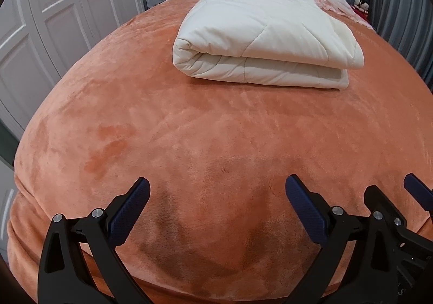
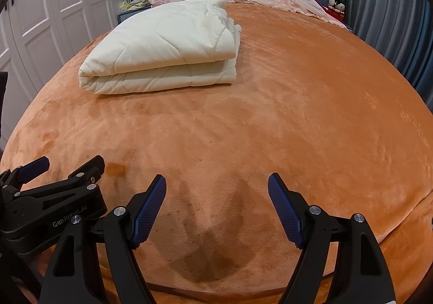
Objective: Fold large clothes
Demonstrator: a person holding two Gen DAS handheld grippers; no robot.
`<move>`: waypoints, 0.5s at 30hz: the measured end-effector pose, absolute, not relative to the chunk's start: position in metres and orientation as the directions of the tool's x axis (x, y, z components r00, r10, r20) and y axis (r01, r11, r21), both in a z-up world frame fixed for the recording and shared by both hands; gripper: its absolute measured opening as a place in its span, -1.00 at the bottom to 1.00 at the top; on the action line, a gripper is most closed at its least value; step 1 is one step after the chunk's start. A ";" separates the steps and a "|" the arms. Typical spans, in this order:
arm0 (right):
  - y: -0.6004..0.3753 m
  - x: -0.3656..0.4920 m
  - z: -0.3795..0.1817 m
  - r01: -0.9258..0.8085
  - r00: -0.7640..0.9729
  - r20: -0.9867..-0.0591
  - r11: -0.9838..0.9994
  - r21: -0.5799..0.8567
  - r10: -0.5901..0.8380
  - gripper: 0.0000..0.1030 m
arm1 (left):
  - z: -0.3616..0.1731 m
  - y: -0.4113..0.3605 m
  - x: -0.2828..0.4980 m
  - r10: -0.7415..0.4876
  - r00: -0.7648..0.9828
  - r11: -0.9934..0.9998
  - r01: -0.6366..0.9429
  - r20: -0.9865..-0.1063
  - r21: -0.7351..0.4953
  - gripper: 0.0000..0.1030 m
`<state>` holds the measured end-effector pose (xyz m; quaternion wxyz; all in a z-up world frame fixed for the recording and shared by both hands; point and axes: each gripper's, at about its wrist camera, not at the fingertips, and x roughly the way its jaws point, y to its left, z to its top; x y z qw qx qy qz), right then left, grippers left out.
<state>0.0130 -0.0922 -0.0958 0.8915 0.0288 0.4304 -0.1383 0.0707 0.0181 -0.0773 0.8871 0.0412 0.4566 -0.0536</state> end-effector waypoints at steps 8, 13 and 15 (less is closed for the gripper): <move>-0.090 0.013 -0.097 0.275 0.589 -0.776 0.959 -0.070 -0.225 0.47 | -0.081 0.014 0.067 -0.028 0.603 0.989 0.133 -0.797 0.066 0.90; -0.090 0.014 -0.098 0.280 0.589 -0.778 0.958 -0.059 -0.220 0.47 | -0.077 0.013 0.067 -0.011 0.619 0.988 0.126 -0.785 0.086 0.89; -0.089 0.014 -0.098 0.282 0.591 -0.776 0.958 -0.057 -0.220 0.47 | -0.077 0.013 0.068 -0.016 0.617 0.988 0.130 -0.787 0.083 0.89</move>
